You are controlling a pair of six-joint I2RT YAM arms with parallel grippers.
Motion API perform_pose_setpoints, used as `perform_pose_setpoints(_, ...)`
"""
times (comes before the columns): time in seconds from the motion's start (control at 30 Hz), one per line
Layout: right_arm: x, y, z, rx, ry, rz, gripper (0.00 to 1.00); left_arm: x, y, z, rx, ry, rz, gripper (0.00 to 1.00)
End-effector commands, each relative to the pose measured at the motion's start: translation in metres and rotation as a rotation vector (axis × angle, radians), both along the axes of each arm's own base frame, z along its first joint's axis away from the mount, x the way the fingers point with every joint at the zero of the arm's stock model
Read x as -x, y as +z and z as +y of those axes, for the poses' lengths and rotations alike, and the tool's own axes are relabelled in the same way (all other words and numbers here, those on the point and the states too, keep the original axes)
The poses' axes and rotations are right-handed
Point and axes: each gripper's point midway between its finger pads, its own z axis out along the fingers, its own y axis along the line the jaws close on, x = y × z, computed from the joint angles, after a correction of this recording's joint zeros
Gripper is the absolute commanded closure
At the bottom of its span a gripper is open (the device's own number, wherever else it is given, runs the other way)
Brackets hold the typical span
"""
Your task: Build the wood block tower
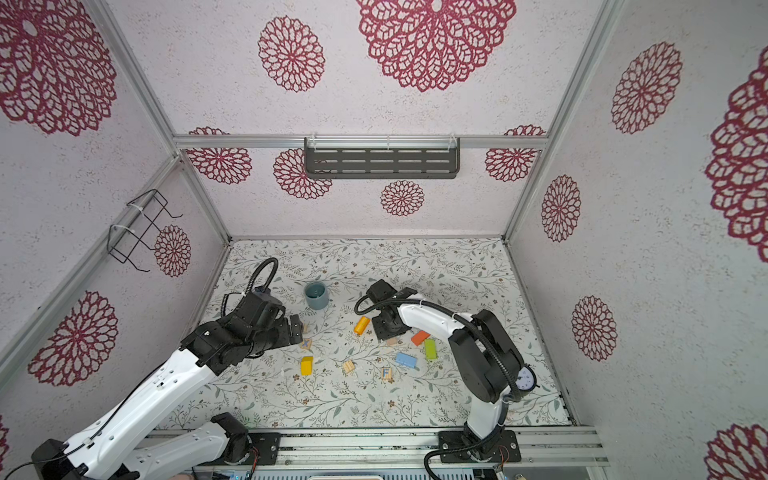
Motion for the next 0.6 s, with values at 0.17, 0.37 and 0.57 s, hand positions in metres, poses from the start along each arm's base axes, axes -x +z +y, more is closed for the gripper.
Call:
perform_pose_setpoints(0.17, -0.038, 0.021, -0.009, -0.033, -0.108, -0.027, 0.77, -0.024, 0.001, -0.010, -0.106, -0.053, 0.016, 0.03)
perform_pose_setpoints(0.37, -0.060, 0.011, -0.013, -0.015, -0.141, -0.012, 0.75, -0.041, -0.003, -0.026, -0.116, -0.090, 0.048, 0.03)
perform_pose_setpoints(0.57, -0.079, 0.002, -0.018, -0.006, -0.174, -0.008, 0.75, -0.042, -0.008, -0.033, -0.102, -0.109, 0.068, 0.03)
